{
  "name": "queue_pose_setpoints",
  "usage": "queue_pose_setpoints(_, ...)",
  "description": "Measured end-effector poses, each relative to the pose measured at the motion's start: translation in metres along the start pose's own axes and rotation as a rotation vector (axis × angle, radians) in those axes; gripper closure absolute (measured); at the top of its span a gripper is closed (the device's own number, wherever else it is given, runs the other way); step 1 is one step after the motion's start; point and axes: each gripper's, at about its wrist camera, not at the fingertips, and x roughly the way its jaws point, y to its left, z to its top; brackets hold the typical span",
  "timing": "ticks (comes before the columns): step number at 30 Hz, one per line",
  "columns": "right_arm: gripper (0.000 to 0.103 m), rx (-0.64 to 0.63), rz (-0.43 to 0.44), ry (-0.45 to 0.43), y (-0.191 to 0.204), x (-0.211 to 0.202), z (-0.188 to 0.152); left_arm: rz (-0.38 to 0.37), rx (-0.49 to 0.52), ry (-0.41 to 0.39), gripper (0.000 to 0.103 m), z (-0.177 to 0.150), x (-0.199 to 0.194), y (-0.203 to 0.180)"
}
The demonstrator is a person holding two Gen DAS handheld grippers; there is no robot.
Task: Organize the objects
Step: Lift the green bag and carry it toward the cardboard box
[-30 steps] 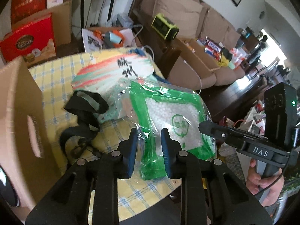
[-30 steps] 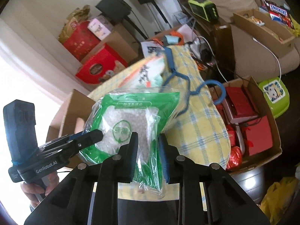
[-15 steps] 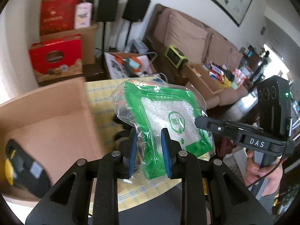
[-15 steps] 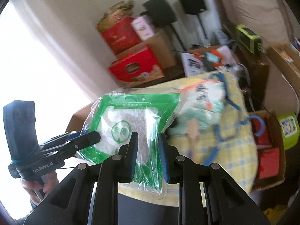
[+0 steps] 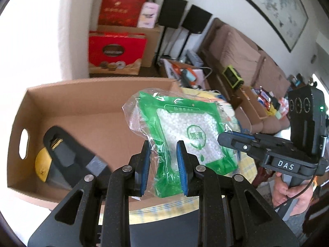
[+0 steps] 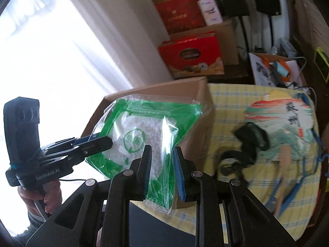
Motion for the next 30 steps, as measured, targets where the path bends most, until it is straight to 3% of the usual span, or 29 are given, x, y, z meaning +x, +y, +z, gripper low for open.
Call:
queue_pose_setpoints(11, 0.081, -0.045, -0.099, 0.06, 0.007, 0.047, -0.004, 0.023, -0.027, 0.066, 0.079, -0.018, 0.025, 0.033)
queue_pose_setpoints(14, 0.081, -0.046, -0.135, 0.071, 0.003, 0.052, -0.005, 0.06, -0.028, 0.124, 0.071, -0.02, 0.042, 0.036)
queue_pose_setpoints(17, 0.081, -0.052, -0.13, 0.054, 0.001, 0.044, -0.006, 0.111, -0.021, 0.125, 0.069, -0.023, 0.047, 0.04)
queue_pose_setpoints(20, 0.081, -0.06, -0.137, 0.024, 0.002, 0.032, -0.003, 0.096, -0.016, 0.135, 0.062, -0.027, 0.047, 0.04)
queue_pose_setpoints(26, 0.08, -0.045, -0.117, -0.028, 0.002, 0.001, 0.001, 0.121, 0.018, 0.118, 0.061, -0.026, 0.038, 0.027)
queue_pose_setpoints(30, 0.067, -0.039, -0.149, -0.053, -0.007, -0.021, 0.0, 0.128, 0.056, 0.051, 0.038, -0.021, 0.021, 0.012)
